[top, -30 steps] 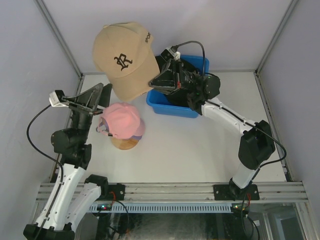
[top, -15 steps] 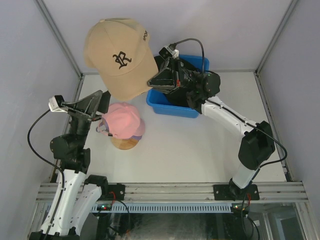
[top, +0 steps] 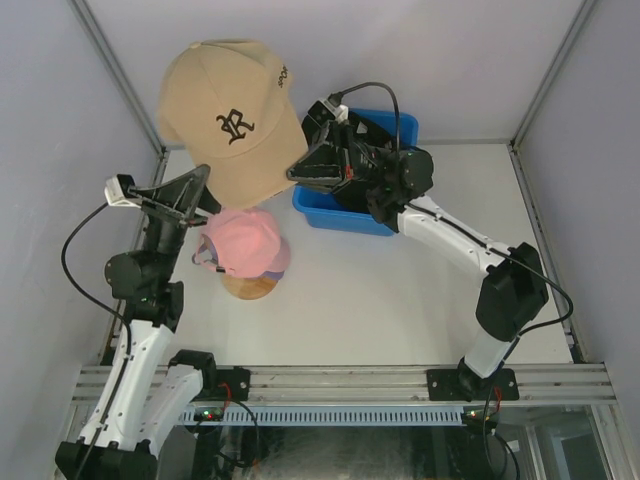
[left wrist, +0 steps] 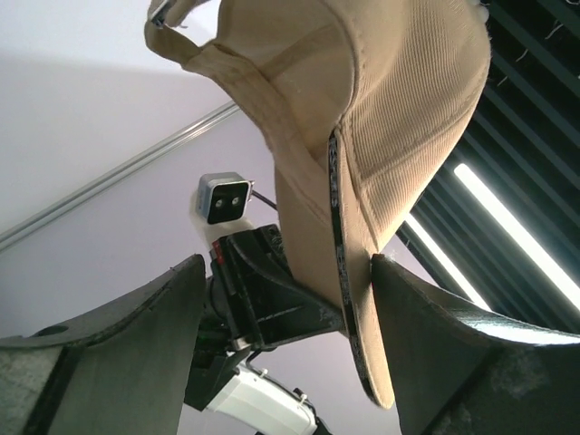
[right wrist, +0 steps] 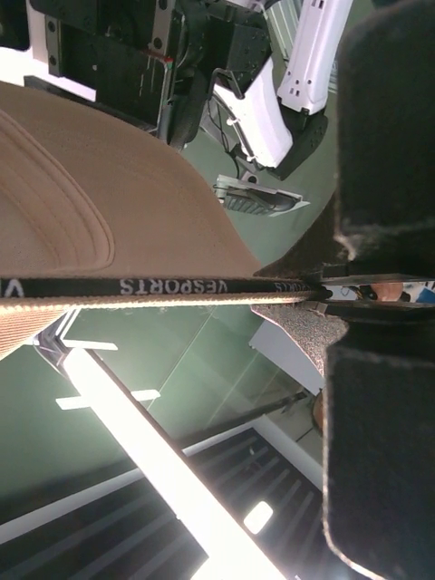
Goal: Stack the hats
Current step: Adjust the hat.
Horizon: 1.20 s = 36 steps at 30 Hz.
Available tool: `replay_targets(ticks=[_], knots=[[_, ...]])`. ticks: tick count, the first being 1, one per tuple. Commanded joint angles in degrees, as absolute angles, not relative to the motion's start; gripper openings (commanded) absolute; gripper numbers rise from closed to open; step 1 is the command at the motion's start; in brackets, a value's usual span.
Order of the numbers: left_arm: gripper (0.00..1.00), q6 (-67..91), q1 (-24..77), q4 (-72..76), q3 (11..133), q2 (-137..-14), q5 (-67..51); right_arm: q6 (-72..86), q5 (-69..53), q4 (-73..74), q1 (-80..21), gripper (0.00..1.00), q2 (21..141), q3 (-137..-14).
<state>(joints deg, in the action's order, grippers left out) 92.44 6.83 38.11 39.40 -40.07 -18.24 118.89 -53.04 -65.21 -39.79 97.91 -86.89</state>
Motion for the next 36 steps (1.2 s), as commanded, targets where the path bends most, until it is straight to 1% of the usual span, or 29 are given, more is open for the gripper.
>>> replay_targets(ticks=[1, 5, 12, 15, 16, 17, 18, 20, 21, 22, 23, 26, 28, 32, 34, 36], knots=[[0.78, 94.2, 6.4, 45.1, 43.4, -42.0, -19.9, 118.4, -53.0, -68.4, -41.3, 0.00, 95.8, -86.1], [0.78, 96.7, 6.4, 50.9, 43.1, -43.3, -19.9, 119.3, -52.7, -69.9, -41.1, 0.00, 95.1, -82.6], [0.77, 98.4, 6.4, 55.4, 42.1, -43.8, -20.0, 120.3, -53.2, -71.6, -40.7, 0.00, 94.6, -80.5], [0.73, 99.3, 6.4, 58.0, 42.0, -44.8, -20.5, 120.9, -53.3, -72.1, -40.8, 0.00, 94.8, -80.1], [0.70, 99.5, 6.4, 58.7, 42.0, -45.2, -20.7, 121.1, -53.3, -72.2, -40.8, 0.00, 94.8, -79.9], [0.64, 99.7, 6.4, 59.4, 42.1, -45.5, -20.9, 121.2, -53.3, -72.3, -40.7, 0.00, 94.7, -79.8], [0.55, 99.9, 6.4, 60.0, 42.0, -45.7, -21.1, 121.3, -53.3, -72.3, -40.6, 0.00, 94.8, -79.7], [0.34, 100.0, 6.4, 60.7, 42.1, -46.2, -20.9, 121.3, -53.1, -72.1, -40.1, 0.00, 94.8, -79.6], [0.17, 99.7, 6.4, 60.7, 42.3, -46.5, -20.9, 121.3, -53.1, -71.9, -40.0, 0.00, 94.9, -79.6], [0.04, 99.3, 6.4, 60.7, 42.7, -46.9, -20.8, 121.3, -52.9, -71.7, -39.7, 0.00, 95.0, -79.6], [0.01, 98.8, 6.4, 60.7, 43.0, -47.1, -20.7, 121.3, -52.8, -71.4, -39.5, 0.00, 95.2, -79.7], [0.00, 96.4, 6.4, 58.3, 43.5, -46.8, -18.4, 120.1, -52.4, -69.1, -38.3, 0.00, 95.2, -79.7], [0.00, 92.6, 6.5, 51.3, 43.6, -44.6, -14.9, 118.1, -51.7, -66.3, -37.2, 0.02, 94.7, -79.6], [0.00, 82.9, 7.8, 33.7, 45.2, -38.8, -4.2, 110.4, -51.3, -56.7, -35.1, 0.20, 92.3, -79.9], [0.00, 77.8, 9.4, 27.6, 47.7, -38.0, 0.3, 105.7, -51.5, -50.9, -34.6, 0.29, 91.1, -80.1], [0.00, 72.7, 12.6, 22.7, 50.4, -37.9, 5.3, 101.8, -51.8, -45.5, -34.5, 0.36, 90.3, -80.4]])
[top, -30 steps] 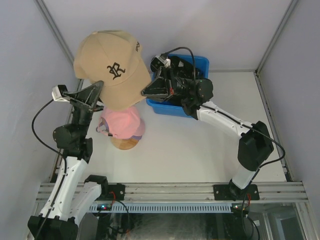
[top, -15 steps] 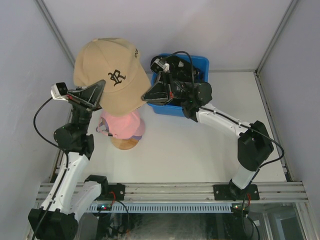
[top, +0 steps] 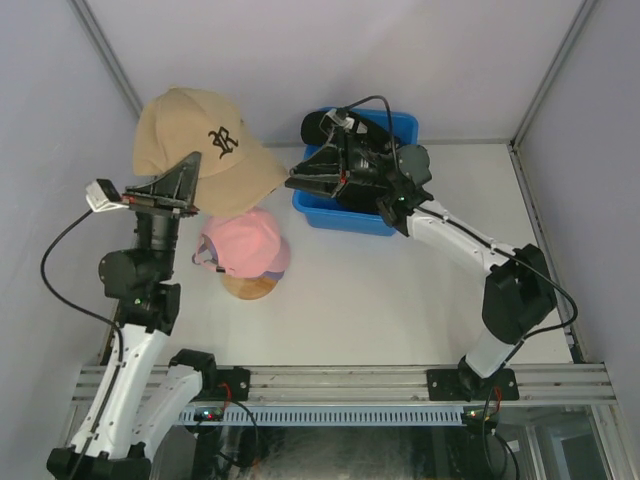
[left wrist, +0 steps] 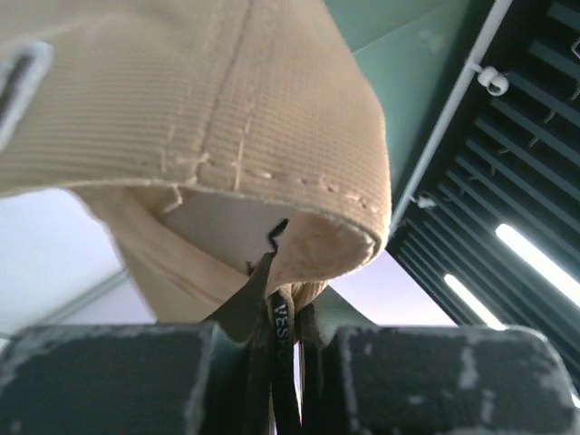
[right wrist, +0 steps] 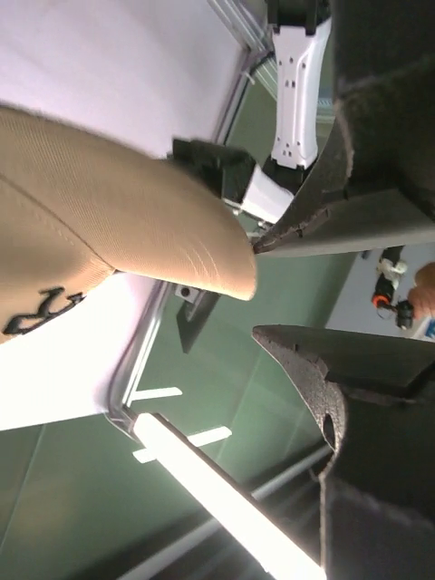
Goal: Stack the hats
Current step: Adjust the hat.
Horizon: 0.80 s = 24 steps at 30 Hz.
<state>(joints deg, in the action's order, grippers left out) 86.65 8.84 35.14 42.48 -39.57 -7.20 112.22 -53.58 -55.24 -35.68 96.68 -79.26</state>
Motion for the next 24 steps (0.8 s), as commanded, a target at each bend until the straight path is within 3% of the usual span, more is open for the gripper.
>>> replay_targets(ticks=[1, 8, 24], knots=[[0.00, 70.6, 14.2, 21.5, 51.6, -38.2, 7.4, 100.6, -51.8, -44.0, -34.5, 0.38, 90.0, -80.4], [0.00, 56.9, 24.7, 18.6, 58.6, -43.1, 15.9, 102.9, -51.4, -45.8, -34.9, 0.48, 92.1, -80.5], [0.00, 42.5, 29.1, 23.3, 59.2, -44.3, 19.1, 110.9, -49.9, -45.9, -39.2, 0.50, 91.1, -74.5]])
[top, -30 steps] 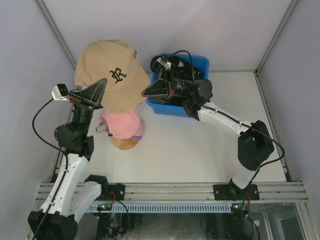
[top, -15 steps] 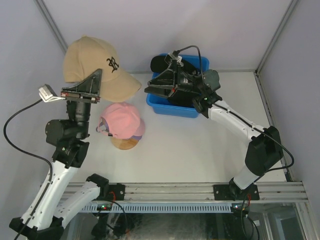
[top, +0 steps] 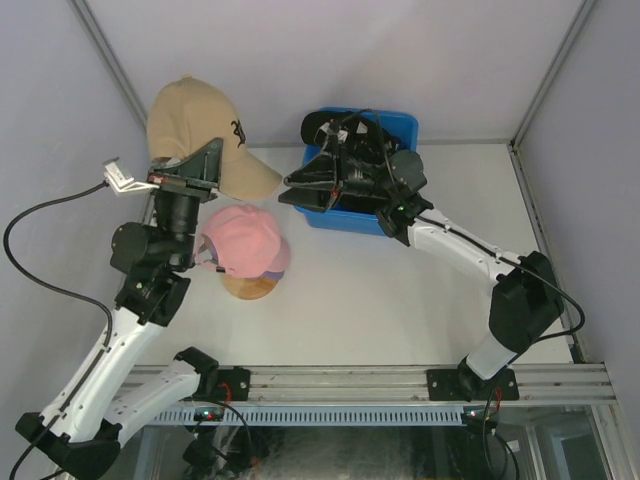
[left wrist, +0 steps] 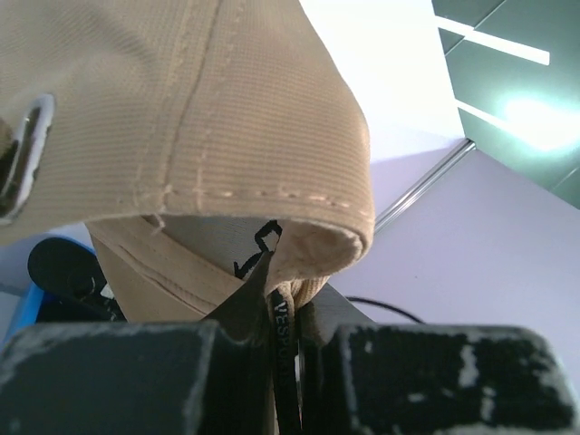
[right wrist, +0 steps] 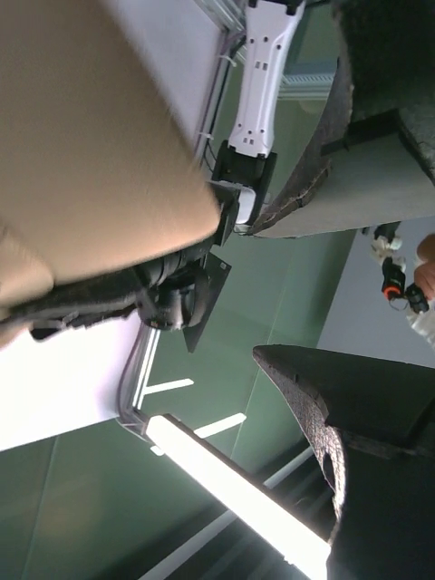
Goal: Stack the hats
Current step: Adjust the hat.
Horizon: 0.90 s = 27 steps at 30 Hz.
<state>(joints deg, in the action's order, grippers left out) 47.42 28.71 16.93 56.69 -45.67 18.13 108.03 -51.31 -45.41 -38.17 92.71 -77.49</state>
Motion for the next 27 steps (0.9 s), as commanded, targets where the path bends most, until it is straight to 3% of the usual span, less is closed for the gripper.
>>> replay_targets(ticks=[1, 9, 27], knots=[[0.00, 42.0, 29.1, 23.9, 59.3, -44.2, 19.0, 110.8, -49.7, -45.1, -39.4, 0.50, 90.6, -73.6], [0.00, 40.1, 29.1, 27.7, 60.0, -44.8, 13.6, 113.1, -46.7, -45.4, -39.2, 0.51, 90.0, -71.4], [0.00, 35.8, 29.4, 29.6, 58.6, -43.1, 6.0, 116.6, -46.9, -40.4, -40.4, 0.52, 96.0, -83.1]])
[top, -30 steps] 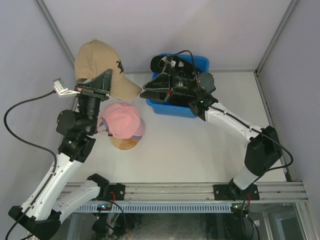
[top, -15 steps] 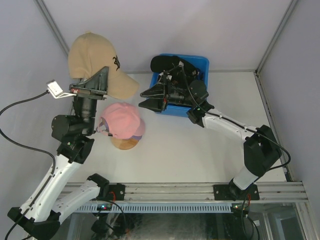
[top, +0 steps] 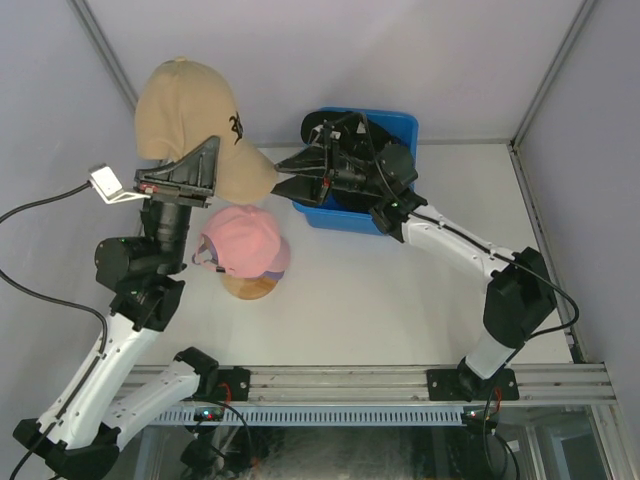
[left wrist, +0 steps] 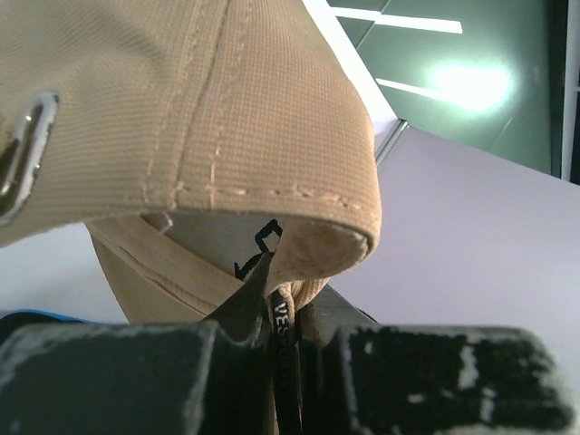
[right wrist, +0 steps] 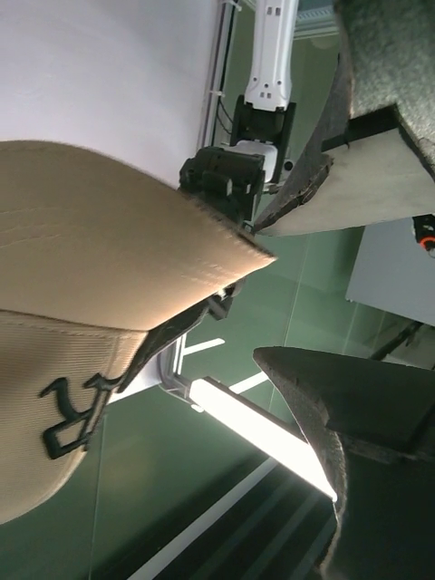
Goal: Stack the hats
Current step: Adjust the hat.
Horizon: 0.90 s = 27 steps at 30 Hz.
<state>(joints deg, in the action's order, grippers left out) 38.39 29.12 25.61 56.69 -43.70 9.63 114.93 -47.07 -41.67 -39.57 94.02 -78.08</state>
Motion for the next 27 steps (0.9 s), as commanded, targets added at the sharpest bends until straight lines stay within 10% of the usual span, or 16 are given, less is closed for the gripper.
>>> replay_targets(ticks=[1, 11, 20, 27], knots=[[0.00, 35.7, 29.4, 29.7, 58.7, -43.2, 5.6, 116.8, -47.2, -39.9, -40.7, 0.52, 96.8, -84.3], [0.00, 32.6, 29.5, 29.5, 59.4, -43.1, 3.5, 118.9, -46.9, -38.5, -41.9, 0.49, 101.2, -89.3], [0.02, 32.4, 29.9, 25.2, 55.4, -38.5, 4.2, 120.8, -46.8, -47.9, -40.4, 0.00, 101.9, -86.1], [0.42, 33.6, 29.9, 17.1, 49.7, -28.9, 11.5, 127.5, -47.7, -64.8, -38.6, 0.00, 105.4, -83.1]])
